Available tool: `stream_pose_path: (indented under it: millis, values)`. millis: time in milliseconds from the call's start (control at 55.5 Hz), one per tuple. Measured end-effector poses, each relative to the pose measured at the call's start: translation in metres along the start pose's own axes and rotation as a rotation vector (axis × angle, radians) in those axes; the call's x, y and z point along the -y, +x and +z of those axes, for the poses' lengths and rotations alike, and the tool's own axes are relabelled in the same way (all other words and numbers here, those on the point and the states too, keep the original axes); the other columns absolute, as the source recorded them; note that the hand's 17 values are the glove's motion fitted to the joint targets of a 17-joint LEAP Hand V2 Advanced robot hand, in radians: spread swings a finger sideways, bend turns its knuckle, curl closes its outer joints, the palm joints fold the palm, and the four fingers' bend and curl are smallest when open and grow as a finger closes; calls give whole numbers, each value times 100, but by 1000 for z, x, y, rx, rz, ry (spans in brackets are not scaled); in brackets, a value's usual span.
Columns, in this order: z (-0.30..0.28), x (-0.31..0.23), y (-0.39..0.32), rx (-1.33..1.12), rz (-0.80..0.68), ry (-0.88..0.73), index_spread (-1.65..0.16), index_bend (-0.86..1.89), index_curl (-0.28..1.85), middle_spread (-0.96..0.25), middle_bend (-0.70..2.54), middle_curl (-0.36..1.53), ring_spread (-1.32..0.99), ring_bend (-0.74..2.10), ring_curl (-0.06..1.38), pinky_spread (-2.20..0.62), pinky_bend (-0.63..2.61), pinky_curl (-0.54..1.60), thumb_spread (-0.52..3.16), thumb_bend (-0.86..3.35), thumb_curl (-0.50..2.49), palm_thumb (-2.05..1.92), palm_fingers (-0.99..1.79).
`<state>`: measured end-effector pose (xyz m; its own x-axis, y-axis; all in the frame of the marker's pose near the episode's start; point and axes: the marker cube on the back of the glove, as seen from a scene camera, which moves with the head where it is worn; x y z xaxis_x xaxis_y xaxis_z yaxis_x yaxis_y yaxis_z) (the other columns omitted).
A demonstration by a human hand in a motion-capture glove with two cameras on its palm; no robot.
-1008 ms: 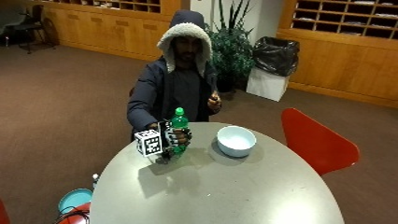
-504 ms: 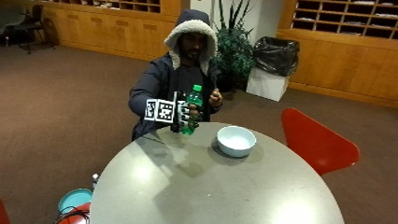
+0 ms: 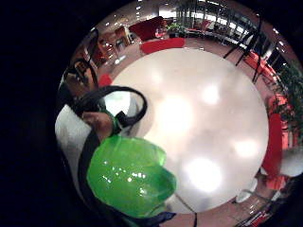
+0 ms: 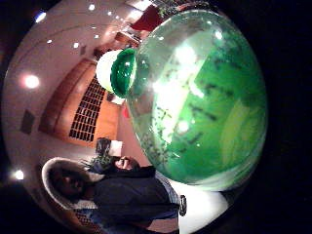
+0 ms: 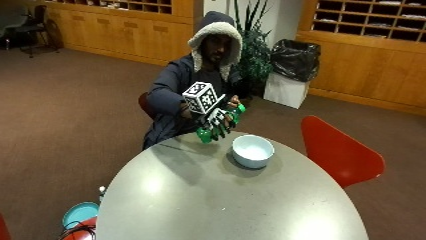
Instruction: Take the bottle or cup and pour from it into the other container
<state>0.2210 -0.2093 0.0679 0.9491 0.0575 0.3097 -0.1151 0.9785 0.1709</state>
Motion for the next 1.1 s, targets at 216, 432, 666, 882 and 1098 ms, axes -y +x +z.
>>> stream_pose_path:
  millis: [216, 432, 666, 882, 1098]
  values:
    - [18, 15, -9, -249, -15, -120, -25, 11, 28, -21, 26, 48, -15, 66, 41, -6, 45, 38, 60, -4, 59, 90, 116]
    - [41, 25, -19, -520, -46, -200, -25, 11, 28, -21, 26, 48, -15, 66, 41, -6, 45, 38, 60, -4, 60, 90, 116]
    - [60, 31, -28, -933, -146, -217, -25, 11, 28, -21, 26, 48, -15, 66, 41, -6, 44, 37, 60, -4, 60, 90, 116]
    - [76, 33, -39, -1043, -184, -245, -25, 11, 28, -21, 26, 48, -15, 67, 41, -6, 44, 37, 60, -4, 60, 90, 116]
    - [87, 34, -45, -1143, -232, -268, -25, 11, 28, -21, 26, 48, -15, 67, 41, -6, 44, 37, 60, -4, 60, 90, 116]
